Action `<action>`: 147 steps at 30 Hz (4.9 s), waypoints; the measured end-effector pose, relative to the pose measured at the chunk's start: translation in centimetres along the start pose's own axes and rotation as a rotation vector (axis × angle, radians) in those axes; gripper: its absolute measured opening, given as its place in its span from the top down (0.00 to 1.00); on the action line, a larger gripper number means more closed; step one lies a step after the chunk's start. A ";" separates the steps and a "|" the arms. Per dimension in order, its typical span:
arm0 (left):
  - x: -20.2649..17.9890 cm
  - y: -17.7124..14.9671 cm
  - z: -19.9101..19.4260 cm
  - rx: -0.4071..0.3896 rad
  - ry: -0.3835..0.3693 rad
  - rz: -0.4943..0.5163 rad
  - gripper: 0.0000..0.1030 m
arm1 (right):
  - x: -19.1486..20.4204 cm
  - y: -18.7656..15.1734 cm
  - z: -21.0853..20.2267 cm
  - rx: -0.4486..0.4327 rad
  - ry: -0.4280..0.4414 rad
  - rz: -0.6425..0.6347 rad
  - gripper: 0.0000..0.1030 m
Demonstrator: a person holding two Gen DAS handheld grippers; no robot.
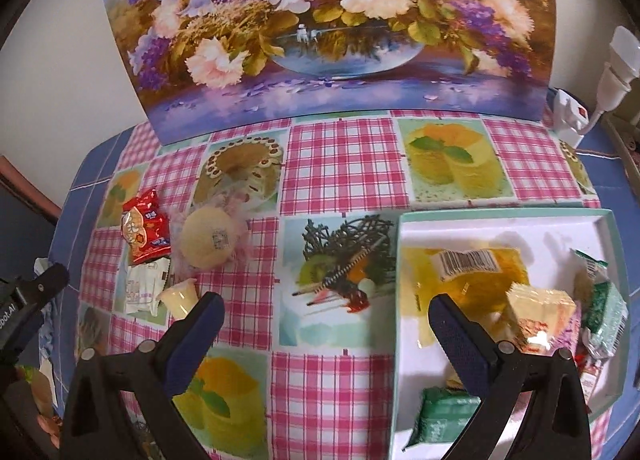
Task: Organize snacks
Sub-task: 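Move both tools back toward the remaining snacks, then grasp the white paper packet with the left tool while the right tool grasps the yellow pudding cup, then lift the white packet and pudding cup off the table, then carry the white packet and pudding cup over the white tray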
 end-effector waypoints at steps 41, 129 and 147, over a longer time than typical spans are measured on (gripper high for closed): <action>-1.0 -0.6 9.8 0.157 -0.109 -0.032 0.03 | 8.5 -2.6 12.0 0.091 0.079 -0.209 0.00; -0.9 -5.6 6.8 0.253 -0.108 0.038 0.40 | 6.8 -6.3 7.0 0.195 0.045 -0.239 0.50; -0.7 -5.4 6.5 0.245 -0.120 0.014 0.40 | 6.0 -6.4 6.3 0.161 0.016 -0.210 0.59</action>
Point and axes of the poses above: each gripper's, at about its wrist camera, not at the fingertips, and z roughly the way its jaws point, x to its left, y to its top, the point moved 5 cm from there along z, roughly the way its jaws point, and after that the axes turned 13 degrees about y, right-handed, at the moved point
